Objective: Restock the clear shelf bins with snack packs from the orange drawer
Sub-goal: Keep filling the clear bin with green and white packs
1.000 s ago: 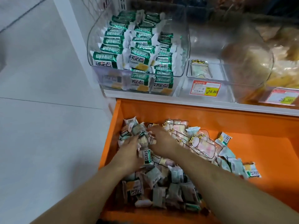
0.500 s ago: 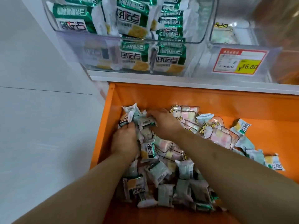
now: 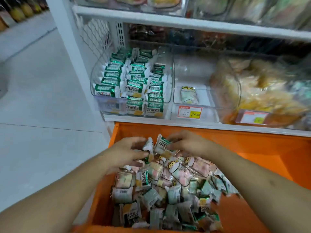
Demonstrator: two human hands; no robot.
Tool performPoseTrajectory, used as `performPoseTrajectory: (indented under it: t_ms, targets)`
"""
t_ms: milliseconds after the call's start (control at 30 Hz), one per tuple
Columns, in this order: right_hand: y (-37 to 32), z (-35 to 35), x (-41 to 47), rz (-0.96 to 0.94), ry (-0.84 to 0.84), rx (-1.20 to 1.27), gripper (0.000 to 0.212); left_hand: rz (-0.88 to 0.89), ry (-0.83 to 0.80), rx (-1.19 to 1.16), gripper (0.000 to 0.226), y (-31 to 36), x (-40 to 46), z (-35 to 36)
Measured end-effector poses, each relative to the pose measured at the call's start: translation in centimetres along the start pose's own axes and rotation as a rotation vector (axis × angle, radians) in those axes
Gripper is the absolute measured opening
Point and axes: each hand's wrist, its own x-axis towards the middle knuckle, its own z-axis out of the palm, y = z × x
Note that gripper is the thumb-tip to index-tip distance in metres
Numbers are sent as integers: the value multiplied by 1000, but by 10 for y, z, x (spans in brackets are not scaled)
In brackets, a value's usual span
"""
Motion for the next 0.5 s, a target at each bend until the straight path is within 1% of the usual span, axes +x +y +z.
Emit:
performPoseTrajectory:
  t_ms: [33, 100, 133, 200, 267, 300, 333, 400, 433, 467, 500]
  targets:
    - [-11, -5, -15, -19, 15, 35, 19, 15, -27, -64, 58, 13, -12, -2]
    - [-31, -14, -45, -70, 49, 128, 19, 56, -46, -172, 47, 38, -36, -5]
    - [-40, -18, -60, -94, 61, 170, 16, 80, -56, -224, 43, 50, -46, -5]
    - [-55, -22, -90, -151, 94, 250, 5, 124, -122, -331, 46, 72, -68, -2]
    - [-66, -24, -114, -187, 169, 329, 2, 169, -218, -407, 51, 89, -87, 4]
    - [-70, -23, -124, -203, 204, 363, 2, 186, -249, -429, 50, 94, -94, 8]
    - [-70, -23, -131, -233, 214, 359, 3, 200, -256, -432, 48, 97, -98, 13]
    - [-69, -23, -140, -285, 222, 326, 5, 219, -186, -389, 48, 99, -103, 19]
    - [-69, -23, -141, -292, 242, 334, 3, 229, -145, -379, 46, 99, -103, 21]
    - [-66, -23, -138, -292, 279, 337, 7, 235, -116, -388, 43, 99, -103, 23]
    - [-65, -23, -136, -296, 322, 331, 15, 239, -105, -397, 40, 100, -101, 25]
